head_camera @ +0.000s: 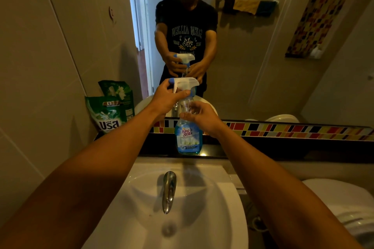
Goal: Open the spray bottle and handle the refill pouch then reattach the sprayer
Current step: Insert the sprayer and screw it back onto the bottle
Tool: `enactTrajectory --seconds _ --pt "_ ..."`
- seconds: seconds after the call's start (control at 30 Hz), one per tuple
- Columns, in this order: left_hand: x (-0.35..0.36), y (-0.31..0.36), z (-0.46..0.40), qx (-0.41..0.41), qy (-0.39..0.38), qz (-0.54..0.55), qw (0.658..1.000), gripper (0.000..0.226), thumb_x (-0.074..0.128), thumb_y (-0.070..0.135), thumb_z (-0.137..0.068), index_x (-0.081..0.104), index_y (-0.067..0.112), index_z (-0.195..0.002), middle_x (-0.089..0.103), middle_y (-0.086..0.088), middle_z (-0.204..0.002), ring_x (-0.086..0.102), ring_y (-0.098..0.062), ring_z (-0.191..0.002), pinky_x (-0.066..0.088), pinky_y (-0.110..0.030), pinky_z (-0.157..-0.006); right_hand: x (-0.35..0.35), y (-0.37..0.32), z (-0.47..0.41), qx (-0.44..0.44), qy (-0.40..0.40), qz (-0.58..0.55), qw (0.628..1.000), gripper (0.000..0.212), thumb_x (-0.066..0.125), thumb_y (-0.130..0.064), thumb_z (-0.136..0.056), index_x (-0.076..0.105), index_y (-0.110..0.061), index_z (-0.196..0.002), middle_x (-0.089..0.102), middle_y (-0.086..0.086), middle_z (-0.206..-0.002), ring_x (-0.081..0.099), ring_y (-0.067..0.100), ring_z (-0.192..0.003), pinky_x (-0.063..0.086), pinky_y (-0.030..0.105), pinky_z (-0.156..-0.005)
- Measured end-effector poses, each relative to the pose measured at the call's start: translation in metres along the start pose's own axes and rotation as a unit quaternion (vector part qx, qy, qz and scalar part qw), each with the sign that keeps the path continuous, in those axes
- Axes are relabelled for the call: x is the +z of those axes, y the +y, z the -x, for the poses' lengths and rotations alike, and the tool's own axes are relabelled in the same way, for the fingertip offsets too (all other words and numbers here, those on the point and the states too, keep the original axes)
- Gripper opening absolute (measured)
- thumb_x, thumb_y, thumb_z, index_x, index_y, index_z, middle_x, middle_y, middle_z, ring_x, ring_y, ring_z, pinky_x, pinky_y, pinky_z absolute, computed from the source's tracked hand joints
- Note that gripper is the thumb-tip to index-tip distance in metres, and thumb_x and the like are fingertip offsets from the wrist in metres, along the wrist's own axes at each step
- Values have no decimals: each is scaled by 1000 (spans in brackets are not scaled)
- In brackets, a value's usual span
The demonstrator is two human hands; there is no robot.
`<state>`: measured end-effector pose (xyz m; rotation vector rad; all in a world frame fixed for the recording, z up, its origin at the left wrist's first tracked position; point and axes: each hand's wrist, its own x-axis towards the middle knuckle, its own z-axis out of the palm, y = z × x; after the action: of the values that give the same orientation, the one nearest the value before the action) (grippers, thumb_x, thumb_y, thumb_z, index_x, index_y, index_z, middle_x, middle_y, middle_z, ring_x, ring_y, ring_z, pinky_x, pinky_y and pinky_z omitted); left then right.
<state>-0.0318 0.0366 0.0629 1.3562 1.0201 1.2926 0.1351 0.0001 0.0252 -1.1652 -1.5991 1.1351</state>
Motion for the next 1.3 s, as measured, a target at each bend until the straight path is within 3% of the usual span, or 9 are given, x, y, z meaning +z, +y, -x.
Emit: enactTrajectory --seconds 0.13,0.27,0.53,0.7,0.8,0.97,1.03,1.1,1.3 --pt "-1 3 -2 -8 -12 -10 1000 49 80 17 -81 53 17 -122 68 -13 -118 69 -25 -104 56 -28 -73 -1 2 0 2 3 6 1000 25 81 -25 -88 65 -35 -104 69 -1 -105 70 16 -94 58 25 -73" --pt "-1 4 1 16 -4 -22 1000 51 88 20 -72 55 22 -112 68 -10 -112 69 -21 -98 56 -26 -72 0 0 -1 -12 3 19 1000 23 81 -26 -87 67 -34 -104 70 0 -102 70 17 -93 58 24 -73" --pt "-4 4 -1 -4 -26 -17 1000 49 82 15 -79 51 18 -117 70 -10 -111 71 -20 -96 58 -24 -69 -1 6 -4 2 0 20 1000 26 82 -26 -86 67 -28 -107 72 3 -105 71 22 -96 62 39 -85" --pt "-1 2 1 9 -20 0 1000 49 87 20 -72 55 23 -109 68 -8 -109 70 -19 -95 56 -23 -68 1 3 -2 -3 1 27 1000 24 81 -25 -87 66 -30 -105 71 -1 -102 71 19 -95 60 28 -75" --pt "-2 -2 0 16 -13 3 1000 50 88 17 -71 55 23 -108 69 -11 -108 70 -18 -89 54 -20 -63 0 0 1 -5 -1 24 1000 22 80 -21 -88 66 -33 -100 74 -13 -87 73 5 -82 56 15 -63" --pt "-6 -4 -5 -8 -24 -5 1000 46 83 14 -77 53 22 -110 69 -8 -110 70 -21 -97 59 -27 -72 -2 2 1 -1 8 30 1000 21 81 -19 -87 67 -31 -97 71 -9 -85 71 -3 -73 55 14 -62" --pt "-5 -3 -6 -22 -20 -8 1000 43 82 16 -78 53 23 -109 67 -7 -111 68 -20 -99 57 -25 -68 -2 3 1 3 7 34 999 22 82 -20 -87 66 -32 -96 73 -13 -81 71 -4 -73 55 13 -61" --pt "-3 -3 -5 -18 -7 2 1000 43 85 23 -74 56 24 -106 68 -3 -105 68 -15 -93 54 -18 -59 -2 2 1 0 6 40 999 22 82 -21 -86 66 -32 -96 73 -13 -81 71 -2 -74 55 13 -61" --pt "-10 -5 -6 8 6 -3 1000 45 89 17 -69 59 22 -102 71 -5 -102 72 -14 -88 57 -20 -66 0 -1 -3 4 -5 75 997 28 82 -25 -87 71 -13 -110 68 0 -91 67 14 -82 56 25 -70"
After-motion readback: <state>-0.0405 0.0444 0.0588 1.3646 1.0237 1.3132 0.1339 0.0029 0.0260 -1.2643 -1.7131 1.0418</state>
